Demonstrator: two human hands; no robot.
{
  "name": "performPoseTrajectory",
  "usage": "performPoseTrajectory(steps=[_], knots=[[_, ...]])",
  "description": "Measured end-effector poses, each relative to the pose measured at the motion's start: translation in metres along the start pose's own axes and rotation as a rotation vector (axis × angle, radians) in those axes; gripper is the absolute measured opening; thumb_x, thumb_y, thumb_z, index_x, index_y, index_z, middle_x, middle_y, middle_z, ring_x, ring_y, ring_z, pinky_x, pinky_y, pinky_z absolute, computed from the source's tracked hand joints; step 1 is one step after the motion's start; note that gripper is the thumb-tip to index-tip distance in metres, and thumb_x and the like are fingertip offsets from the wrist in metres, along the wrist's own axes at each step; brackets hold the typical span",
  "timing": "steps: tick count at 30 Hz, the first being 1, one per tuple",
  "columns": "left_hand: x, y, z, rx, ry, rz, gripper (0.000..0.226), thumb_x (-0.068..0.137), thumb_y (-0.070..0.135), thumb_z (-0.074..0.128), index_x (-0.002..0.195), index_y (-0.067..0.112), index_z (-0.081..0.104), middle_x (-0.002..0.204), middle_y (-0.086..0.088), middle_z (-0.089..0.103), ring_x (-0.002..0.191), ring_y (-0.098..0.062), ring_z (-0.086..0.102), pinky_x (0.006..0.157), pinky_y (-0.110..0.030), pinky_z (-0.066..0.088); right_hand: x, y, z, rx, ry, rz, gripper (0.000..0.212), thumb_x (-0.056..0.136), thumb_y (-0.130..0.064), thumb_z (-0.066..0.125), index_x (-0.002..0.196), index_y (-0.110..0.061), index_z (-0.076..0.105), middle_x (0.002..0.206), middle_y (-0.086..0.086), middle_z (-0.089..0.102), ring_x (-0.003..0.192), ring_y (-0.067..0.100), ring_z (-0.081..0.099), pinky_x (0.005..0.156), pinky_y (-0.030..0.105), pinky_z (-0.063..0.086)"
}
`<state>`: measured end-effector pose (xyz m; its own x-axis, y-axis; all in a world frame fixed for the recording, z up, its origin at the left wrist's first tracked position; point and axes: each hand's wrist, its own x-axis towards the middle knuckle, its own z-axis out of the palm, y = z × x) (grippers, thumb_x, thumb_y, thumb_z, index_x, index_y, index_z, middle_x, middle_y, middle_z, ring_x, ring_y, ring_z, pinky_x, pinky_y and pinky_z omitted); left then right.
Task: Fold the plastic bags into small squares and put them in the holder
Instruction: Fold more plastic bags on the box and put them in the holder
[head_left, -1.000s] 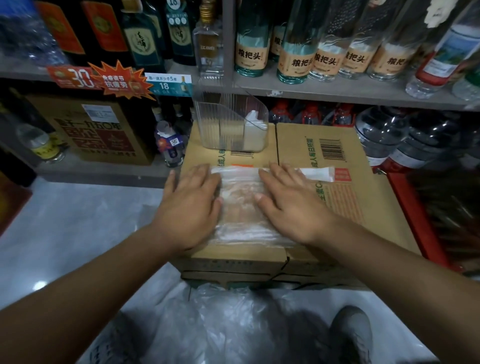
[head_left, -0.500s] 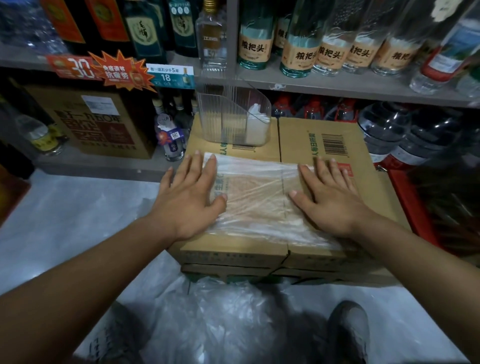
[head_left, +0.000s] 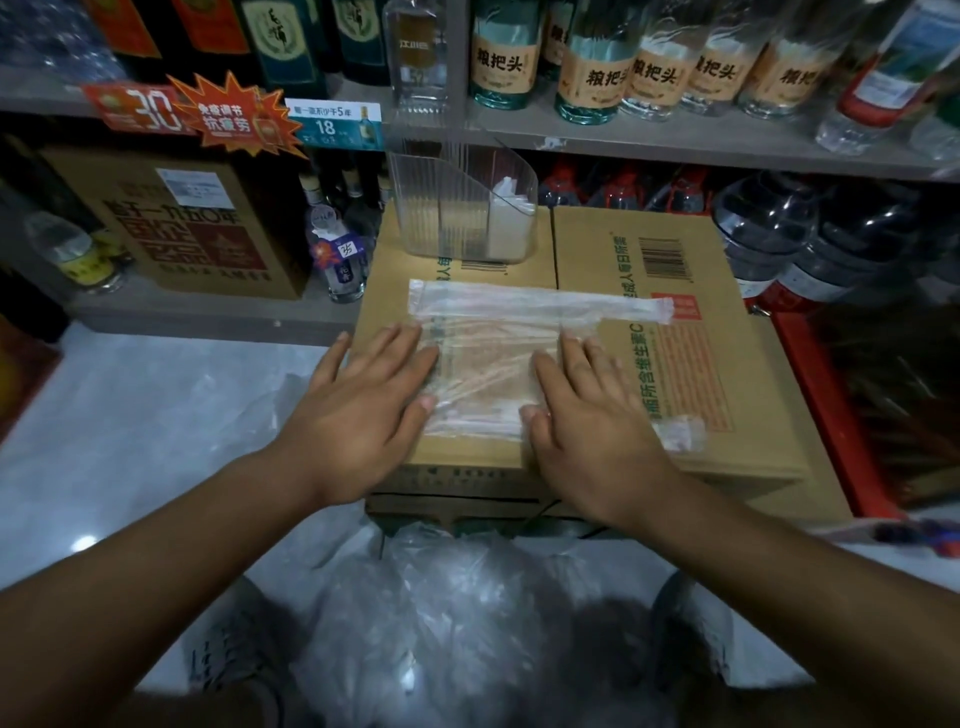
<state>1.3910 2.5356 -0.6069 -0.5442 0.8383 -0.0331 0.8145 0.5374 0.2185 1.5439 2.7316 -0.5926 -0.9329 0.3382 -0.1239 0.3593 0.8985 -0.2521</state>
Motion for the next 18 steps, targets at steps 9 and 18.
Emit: performPoseTrajectory(steps=[9, 18], knots=[[0.000, 0.001, -0.003, 0.075, -0.131, -0.069, 0.082, 0.087, 0.066, -0.012, 0.160, 0.028, -0.012, 0.166, 0.013, -0.022, 0.151, -0.005, -0.025, 0.124, -0.044, -0.011, -0.007, 0.042, -0.009, -0.202, -0.066, -0.012, 0.084, 0.090, -0.074, -0.007, 0.159, -0.027, -0.017, 0.166, -0.001, -0.023, 0.152, 0.019, -0.024, 0.122, 0.044, -0.017], [-0.013, 0.002, -0.005, -0.242, 0.191, 0.041, 0.056, 0.103, 0.047, 0.033, 0.155, 0.026, 0.037, 0.164, -0.002, 0.029, 0.148, -0.020, 0.028, 0.116, -0.042, 0.023, -0.022, 0.069, -0.028, 0.083, 0.177, -0.125, 0.060, 0.089, -0.061, 0.048, 0.132, -0.021, 0.060, 0.141, 0.002, 0.052, 0.132, 0.026, 0.043, 0.110, 0.050, 0.038]])
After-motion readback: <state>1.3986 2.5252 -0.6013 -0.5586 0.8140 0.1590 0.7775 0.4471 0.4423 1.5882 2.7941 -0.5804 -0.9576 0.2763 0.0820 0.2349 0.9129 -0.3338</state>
